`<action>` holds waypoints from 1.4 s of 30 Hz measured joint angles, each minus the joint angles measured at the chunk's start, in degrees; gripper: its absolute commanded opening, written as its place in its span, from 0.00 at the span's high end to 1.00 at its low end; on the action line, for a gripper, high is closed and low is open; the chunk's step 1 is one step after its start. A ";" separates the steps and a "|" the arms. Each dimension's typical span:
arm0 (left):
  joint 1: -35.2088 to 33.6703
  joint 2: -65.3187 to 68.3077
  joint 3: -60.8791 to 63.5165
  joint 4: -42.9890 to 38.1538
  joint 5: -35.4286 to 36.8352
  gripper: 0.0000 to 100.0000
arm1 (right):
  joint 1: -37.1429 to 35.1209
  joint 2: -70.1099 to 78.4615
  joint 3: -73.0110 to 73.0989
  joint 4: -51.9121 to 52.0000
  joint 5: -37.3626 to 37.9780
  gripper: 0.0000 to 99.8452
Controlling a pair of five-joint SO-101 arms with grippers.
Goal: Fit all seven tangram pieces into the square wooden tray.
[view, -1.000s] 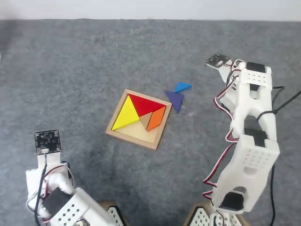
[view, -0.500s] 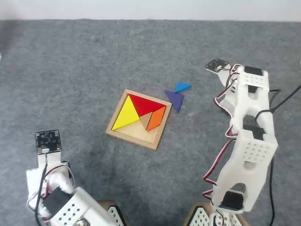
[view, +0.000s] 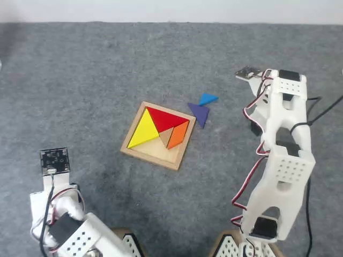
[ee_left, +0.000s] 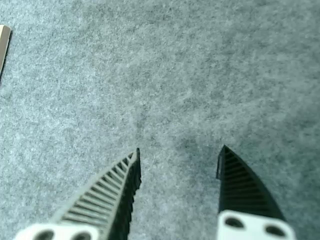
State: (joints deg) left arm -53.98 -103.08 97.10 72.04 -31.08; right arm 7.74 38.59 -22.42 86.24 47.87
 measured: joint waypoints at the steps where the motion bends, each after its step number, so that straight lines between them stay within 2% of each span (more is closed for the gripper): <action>1: 0.00 0.00 0.00 0.00 0.00 0.76 | 0.00 0.00 -0.35 0.35 -0.35 0.88; 7: 0.00 0.00 0.00 0.00 0.00 0.76 | -1.49 0.00 -0.70 1.05 -2.02 0.89; 16: 0.00 0.00 0.00 0.00 0.00 0.76 | -6.42 -3.08 -0.70 1.05 -12.31 0.91; 20: 0.00 0.00 0.00 0.00 0.00 0.76 | -14.33 -10.11 2.29 1.05 -20.22 0.91; 25: 0.00 0.00 0.00 0.00 0.00 0.76 | -29.63 -23.38 11.16 0.88 -33.76 0.91; 30: 0.00 0.00 0.00 0.00 0.00 0.76 | -43.34 -34.64 27.87 -10.46 -40.97 0.91; 33: 0.00 0.00 0.00 0.00 0.00 0.76 | -47.30 -34.99 33.93 -15.38 -42.73 0.91; 42: 0.00 0.00 0.00 0.00 0.00 0.76 | -53.80 -25.67 31.56 -17.76 -47.03 0.91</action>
State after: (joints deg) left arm -53.98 -103.08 97.10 72.04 -31.08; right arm -46.07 12.92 9.14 68.48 0.84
